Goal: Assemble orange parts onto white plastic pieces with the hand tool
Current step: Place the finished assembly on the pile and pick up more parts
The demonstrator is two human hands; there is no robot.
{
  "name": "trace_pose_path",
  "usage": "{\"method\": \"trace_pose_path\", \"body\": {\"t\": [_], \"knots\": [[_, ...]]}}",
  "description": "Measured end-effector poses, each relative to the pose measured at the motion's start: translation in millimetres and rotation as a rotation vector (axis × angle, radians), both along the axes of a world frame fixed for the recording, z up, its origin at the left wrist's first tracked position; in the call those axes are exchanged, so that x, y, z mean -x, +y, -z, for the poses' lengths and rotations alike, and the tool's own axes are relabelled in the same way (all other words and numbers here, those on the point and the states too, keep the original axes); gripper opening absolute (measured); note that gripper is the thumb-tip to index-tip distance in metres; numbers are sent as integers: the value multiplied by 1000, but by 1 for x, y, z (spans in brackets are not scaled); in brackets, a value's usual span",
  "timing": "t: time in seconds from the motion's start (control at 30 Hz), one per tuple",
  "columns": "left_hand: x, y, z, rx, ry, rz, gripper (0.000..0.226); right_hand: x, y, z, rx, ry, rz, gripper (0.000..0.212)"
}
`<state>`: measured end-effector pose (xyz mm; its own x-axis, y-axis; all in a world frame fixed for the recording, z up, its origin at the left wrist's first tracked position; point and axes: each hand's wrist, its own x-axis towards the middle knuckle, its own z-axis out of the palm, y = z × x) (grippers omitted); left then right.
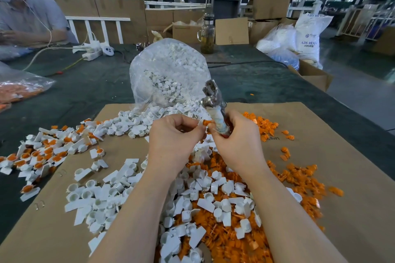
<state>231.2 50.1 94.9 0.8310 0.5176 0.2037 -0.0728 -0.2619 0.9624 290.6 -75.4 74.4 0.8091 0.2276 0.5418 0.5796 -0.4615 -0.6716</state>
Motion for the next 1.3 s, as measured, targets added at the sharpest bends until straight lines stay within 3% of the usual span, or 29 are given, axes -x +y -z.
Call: {"method": "trace_pose_path", "body": {"t": [0.5, 0.93, 1.0, 1.3], "knots": [[-6, 0, 7, -50, -13, -20, 14, -2, 1, -1, 10, 20, -37, 15], [-8, 1, 10, -127, 27, -86, 16, -3, -1, -4, 86, 72, -95, 10], [-9, 1, 9, -76, 25, -75, 14, -3, -3, -6, 77, 103, -118, 4], [-11, 9, 7, 217, -117, -29, 9, -6, -18, -11, 141, 300, -279, 12]]}}
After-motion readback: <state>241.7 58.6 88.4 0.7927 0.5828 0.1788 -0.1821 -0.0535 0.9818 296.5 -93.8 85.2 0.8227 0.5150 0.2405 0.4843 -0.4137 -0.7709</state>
